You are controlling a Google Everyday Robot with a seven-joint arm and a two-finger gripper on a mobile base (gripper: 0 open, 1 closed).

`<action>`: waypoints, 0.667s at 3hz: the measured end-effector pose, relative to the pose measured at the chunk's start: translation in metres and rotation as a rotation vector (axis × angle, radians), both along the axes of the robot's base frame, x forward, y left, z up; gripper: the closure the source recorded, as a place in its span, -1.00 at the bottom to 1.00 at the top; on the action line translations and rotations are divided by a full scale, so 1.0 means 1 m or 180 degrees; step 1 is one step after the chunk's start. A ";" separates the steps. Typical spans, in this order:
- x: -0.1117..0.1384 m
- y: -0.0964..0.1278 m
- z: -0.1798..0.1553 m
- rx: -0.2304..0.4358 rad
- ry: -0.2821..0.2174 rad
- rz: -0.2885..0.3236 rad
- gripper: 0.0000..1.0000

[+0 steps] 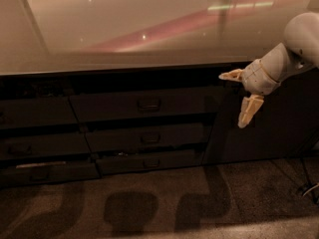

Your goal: Open top drawer

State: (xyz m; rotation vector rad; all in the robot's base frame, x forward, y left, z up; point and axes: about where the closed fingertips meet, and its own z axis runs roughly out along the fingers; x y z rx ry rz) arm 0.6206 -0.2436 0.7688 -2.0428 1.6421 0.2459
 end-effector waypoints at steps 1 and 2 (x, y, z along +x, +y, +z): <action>0.006 0.033 -0.014 -0.0265 0.0081 0.0200 -1.00; 0.004 0.081 -0.027 -0.0570 0.0145 0.0521 -1.00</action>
Offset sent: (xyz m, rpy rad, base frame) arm -0.0003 0.1364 -0.0398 -0.3004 0.0732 0.2871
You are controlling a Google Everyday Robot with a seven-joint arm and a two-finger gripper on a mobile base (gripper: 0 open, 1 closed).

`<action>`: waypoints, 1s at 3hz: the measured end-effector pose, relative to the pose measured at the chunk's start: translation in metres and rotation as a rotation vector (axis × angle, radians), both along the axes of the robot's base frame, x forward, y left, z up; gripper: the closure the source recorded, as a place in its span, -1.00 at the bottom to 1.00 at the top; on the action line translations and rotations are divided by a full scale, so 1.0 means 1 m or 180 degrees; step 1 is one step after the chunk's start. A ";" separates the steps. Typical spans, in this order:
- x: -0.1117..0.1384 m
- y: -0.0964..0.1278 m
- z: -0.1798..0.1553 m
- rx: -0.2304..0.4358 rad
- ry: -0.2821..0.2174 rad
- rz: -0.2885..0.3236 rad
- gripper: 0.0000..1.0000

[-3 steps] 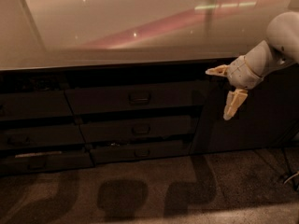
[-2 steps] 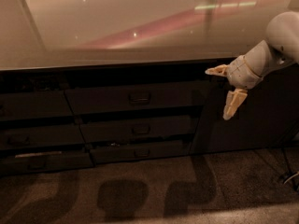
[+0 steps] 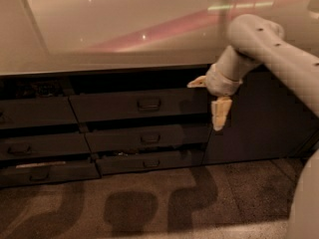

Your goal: Open top drawer

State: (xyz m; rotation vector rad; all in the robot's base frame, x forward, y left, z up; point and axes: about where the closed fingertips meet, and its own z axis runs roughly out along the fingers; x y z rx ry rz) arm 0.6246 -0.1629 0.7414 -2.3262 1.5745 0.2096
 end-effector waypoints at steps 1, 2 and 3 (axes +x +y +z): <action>-0.025 0.057 -0.029 -0.0383 0.0117 0.0488 -1.00; -0.024 0.057 -0.029 -0.0382 0.0114 0.0487 -1.00; -0.026 0.050 -0.025 -0.0418 -0.0145 0.0467 -1.00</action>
Offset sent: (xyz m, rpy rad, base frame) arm -0.0129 0.0474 -0.0119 -0.0863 0.0060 0.1148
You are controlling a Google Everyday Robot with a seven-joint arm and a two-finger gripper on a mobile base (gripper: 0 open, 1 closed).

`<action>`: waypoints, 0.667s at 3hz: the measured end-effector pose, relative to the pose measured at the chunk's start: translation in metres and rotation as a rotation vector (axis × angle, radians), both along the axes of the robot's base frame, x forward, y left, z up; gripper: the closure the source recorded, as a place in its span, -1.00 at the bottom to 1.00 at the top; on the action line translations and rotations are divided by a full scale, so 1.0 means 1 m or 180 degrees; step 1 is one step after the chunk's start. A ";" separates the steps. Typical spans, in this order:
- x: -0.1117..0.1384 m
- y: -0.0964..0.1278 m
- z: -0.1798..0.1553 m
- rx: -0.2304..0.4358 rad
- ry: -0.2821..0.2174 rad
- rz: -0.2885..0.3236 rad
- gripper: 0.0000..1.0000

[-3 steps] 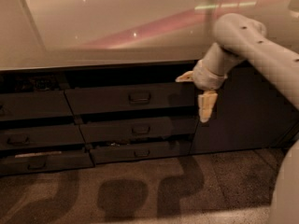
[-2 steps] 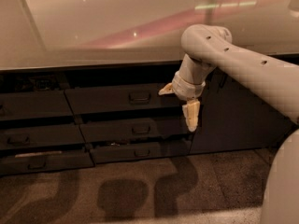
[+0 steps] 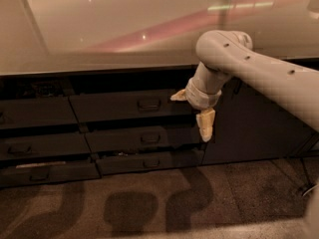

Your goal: Open top drawer

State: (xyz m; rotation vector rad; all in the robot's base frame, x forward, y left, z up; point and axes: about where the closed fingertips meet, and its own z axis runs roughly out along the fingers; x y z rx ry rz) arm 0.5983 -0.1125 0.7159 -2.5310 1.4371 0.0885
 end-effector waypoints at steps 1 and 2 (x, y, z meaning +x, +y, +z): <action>-0.017 -0.016 0.005 0.0048 -0.0357 -0.0351 -1.00; -0.019 -0.025 0.010 0.0158 -0.0688 -0.0818 -1.00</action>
Offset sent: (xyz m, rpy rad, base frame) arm -0.0157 -0.0393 0.0259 0.1092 -0.3796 -0.4445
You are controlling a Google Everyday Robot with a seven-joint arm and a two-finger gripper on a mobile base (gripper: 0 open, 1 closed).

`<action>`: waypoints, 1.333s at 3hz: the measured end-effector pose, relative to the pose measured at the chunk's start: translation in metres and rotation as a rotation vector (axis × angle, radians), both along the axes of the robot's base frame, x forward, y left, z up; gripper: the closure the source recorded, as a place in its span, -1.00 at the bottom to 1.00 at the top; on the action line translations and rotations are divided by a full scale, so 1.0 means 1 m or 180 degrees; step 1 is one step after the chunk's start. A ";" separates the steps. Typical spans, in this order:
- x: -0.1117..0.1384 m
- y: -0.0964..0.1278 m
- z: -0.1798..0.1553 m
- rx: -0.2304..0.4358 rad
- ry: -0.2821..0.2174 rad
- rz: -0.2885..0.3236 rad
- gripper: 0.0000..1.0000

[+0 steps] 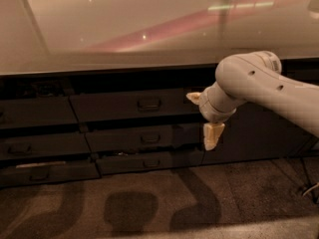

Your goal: Open top drawer

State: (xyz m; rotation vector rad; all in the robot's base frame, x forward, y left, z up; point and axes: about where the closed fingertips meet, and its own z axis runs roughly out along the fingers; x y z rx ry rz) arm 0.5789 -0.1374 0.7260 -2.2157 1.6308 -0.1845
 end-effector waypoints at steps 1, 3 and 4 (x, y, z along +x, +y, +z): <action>0.009 0.005 0.001 0.0093 -0.0110 -0.0071 -1.00; -0.003 -0.007 0.005 0.0431 -0.0259 -0.0651 -1.00; 0.005 -0.004 0.009 0.0516 -0.0349 -0.0718 -1.00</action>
Offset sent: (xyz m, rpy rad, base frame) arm 0.0037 -0.0092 0.0071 0.0947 -0.0589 -0.1634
